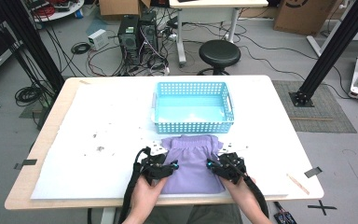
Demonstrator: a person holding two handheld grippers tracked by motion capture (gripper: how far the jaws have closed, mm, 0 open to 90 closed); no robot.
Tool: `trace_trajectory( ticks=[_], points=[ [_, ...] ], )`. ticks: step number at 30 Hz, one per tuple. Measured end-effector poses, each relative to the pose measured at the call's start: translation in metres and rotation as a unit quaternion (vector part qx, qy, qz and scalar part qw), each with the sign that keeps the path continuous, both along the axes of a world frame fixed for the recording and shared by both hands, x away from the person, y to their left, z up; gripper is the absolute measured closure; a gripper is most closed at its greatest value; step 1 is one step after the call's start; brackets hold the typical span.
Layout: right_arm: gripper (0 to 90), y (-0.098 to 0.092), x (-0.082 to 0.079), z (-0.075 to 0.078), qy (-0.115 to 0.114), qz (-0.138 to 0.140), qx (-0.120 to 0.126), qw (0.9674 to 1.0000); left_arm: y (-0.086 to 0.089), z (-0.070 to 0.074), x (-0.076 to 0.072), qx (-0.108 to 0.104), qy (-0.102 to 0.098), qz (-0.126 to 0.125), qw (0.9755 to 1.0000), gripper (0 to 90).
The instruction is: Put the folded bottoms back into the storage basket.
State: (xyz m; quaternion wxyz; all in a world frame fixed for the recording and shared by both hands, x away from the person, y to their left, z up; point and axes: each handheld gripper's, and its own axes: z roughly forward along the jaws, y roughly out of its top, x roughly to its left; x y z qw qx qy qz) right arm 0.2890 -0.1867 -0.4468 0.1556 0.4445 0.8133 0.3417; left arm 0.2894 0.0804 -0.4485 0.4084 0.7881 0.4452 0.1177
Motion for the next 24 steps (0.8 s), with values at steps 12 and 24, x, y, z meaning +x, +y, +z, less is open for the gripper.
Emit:
trace_trajectory(
  ticks=[12, 24],
  points=[
    [84.8, -0.004, 0.0, 0.004, -0.006, 0.024, 0.023, 0.9994, 0.006, 0.004, 0.008, -0.021, 0.013, -0.044, 0.9987, 83.5],
    [85.2, -0.01, -0.005, 0.016, -0.031, 0.023, 0.048, 0.9981, 0.008, 0.017, 0.003, -0.036, -0.015, -0.055, 0.9977, 84.5]
  ],
)
